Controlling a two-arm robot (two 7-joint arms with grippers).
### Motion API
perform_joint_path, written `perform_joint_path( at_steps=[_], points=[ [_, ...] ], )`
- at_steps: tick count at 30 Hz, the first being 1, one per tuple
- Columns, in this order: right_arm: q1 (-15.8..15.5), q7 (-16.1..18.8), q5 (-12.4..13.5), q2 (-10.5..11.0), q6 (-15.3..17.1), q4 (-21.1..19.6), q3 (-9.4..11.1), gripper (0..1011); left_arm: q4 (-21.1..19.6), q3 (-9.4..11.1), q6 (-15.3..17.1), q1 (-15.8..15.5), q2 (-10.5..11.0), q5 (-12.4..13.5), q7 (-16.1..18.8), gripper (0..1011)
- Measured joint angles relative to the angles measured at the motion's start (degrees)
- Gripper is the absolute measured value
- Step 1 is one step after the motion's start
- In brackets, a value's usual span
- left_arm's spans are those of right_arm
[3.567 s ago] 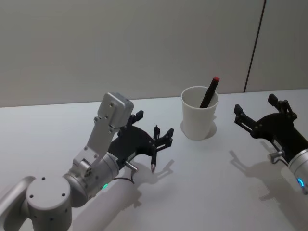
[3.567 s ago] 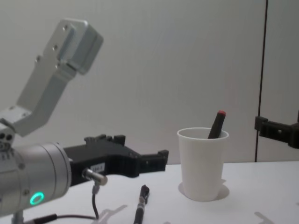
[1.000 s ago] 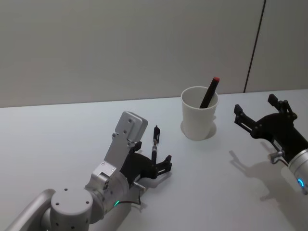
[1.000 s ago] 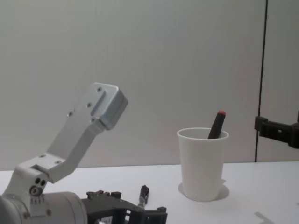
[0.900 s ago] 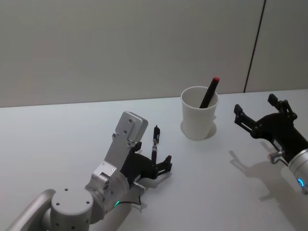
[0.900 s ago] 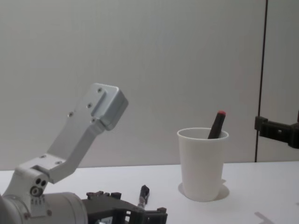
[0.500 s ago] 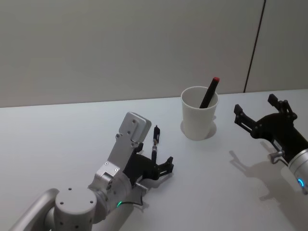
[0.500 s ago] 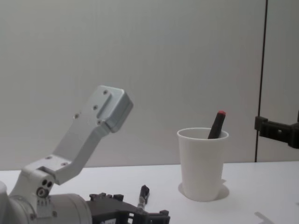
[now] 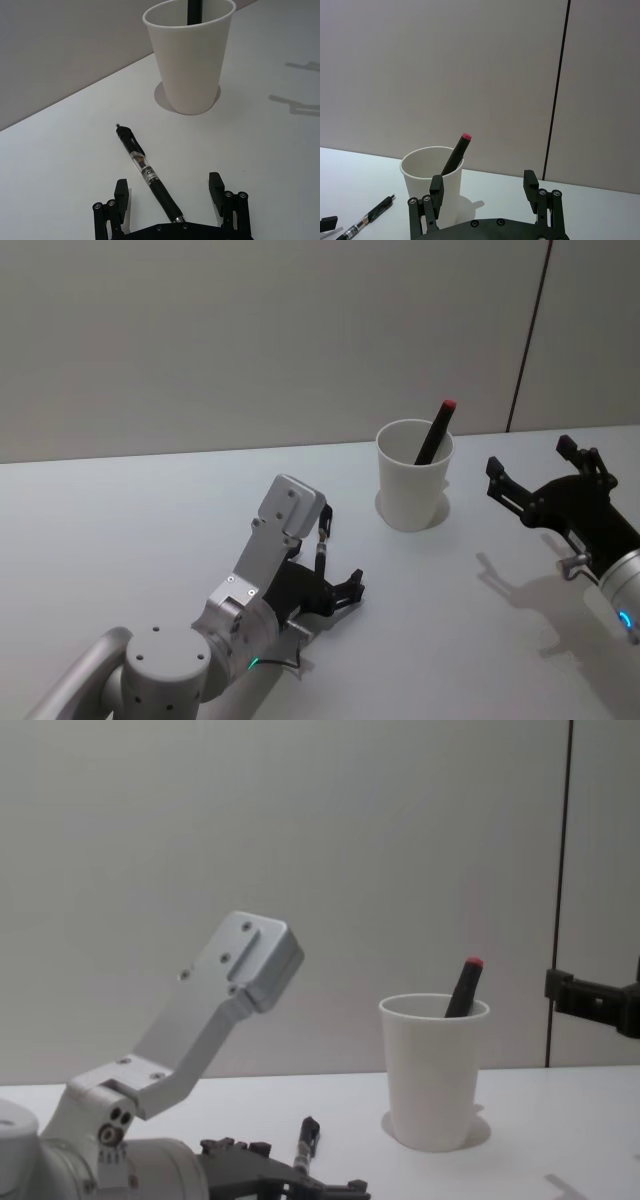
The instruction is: Place the pen into the pen holder.
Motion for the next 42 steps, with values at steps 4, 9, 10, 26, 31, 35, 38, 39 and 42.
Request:
perform_joint_path(
  at_steps=[4,9,10,26,31,35,38,39,42],
  points=[
    [0.00,0.00,0.00,0.00,0.00,0.00,0.00,1001,0.15,0.00,0.38,-0.15,-0.16,0.57,-0.09,1001],
    [0.00,0.00,0.00,0.00,0.00,0.00,0.00,1001,0.34,-0.08,0.89,-0.38,-0.37,1.06,-0.22,1001],
    [0.00,0.00,0.00,0.00,0.00,0.00,0.00,1001,0.36,-0.11,1.02,-0.41,-0.40,1.10,-0.24,1001],
    [0.00,0.00,0.00,0.00,0.00,0.00,0.00,1001,0.60,-1.05,3.11,-0.63,-0.73,-0.60,-0.63,1001],
    [0.00,0.00,0.00,0.00,0.00,0.00,0.00,1001,0.62,-1.34,3.43,-0.55,-0.76,-1.46,-0.74,1001],
    [0.00,0.00,0.00,0.00,0.00,0.00,0.00,1001,0.62,-1.51,3.54,-0.45,-0.79,-1.93,-0.91,1001],
    [0.00,0.00,0.00,0.00,0.00,0.00,0.00,1002,0.61,-1.57,3.60,-0.42,-0.80,-2.11,-0.98,1001],
    [0.00,0.00,0.00,0.00,0.00,0.00,0.00,1001,0.61,-1.60,3.63,-0.40,-0.81,-2.20,-1.02,1001],
    [0.00,0.00,0.00,0.00,0.00,0.00,0.00,1001,0.59,-1.66,3.68,-0.35,-0.82,-2.37,-1.11,1001]
  ],
)
